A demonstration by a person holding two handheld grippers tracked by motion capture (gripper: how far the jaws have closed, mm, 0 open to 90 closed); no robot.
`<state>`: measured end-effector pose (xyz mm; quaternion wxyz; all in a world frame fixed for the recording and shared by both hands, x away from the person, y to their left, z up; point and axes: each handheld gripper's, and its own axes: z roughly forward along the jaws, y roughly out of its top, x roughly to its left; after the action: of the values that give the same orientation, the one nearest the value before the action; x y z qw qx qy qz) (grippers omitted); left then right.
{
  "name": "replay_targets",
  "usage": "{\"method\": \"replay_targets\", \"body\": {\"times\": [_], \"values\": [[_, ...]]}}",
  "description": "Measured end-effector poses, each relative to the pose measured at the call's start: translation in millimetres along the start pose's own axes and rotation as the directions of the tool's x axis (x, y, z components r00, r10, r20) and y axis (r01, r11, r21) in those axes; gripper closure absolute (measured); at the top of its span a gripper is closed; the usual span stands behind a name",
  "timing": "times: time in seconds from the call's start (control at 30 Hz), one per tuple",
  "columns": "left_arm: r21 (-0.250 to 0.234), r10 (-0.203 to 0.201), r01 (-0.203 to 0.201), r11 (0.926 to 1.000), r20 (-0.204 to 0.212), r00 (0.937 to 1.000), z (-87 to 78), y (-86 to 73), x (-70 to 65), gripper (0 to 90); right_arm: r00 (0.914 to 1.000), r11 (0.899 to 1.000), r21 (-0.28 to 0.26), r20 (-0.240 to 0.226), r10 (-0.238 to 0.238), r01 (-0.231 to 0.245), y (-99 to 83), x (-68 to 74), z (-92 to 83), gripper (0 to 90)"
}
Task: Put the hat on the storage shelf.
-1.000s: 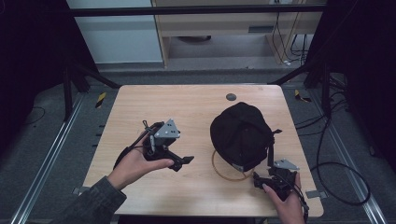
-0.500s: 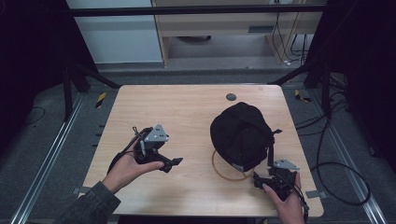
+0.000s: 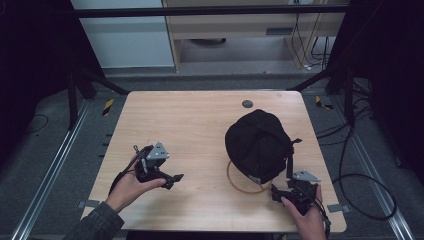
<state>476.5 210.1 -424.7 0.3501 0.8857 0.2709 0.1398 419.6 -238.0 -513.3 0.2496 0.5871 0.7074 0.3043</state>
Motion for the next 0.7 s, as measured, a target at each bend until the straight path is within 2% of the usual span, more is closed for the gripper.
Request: {"method": "replay_targets", "body": {"times": [0.3,0.7], "values": [[0.051,-0.042,0.044,0.9978,-0.024,0.9988,3.2,-38.3,13.0,4.7,1.0000,1.000,0.000,0.000,0.000,0.000,0.0,0.1,0.0,0.4],[0.070,-0.095,0.098,0.9927,-0.044,0.9945,6.2,-68.2,24.5,4.7,1.0000,1.000,0.000,0.001,0.001,-0.001,-0.1,0.1,-0.1,0.4]]}}
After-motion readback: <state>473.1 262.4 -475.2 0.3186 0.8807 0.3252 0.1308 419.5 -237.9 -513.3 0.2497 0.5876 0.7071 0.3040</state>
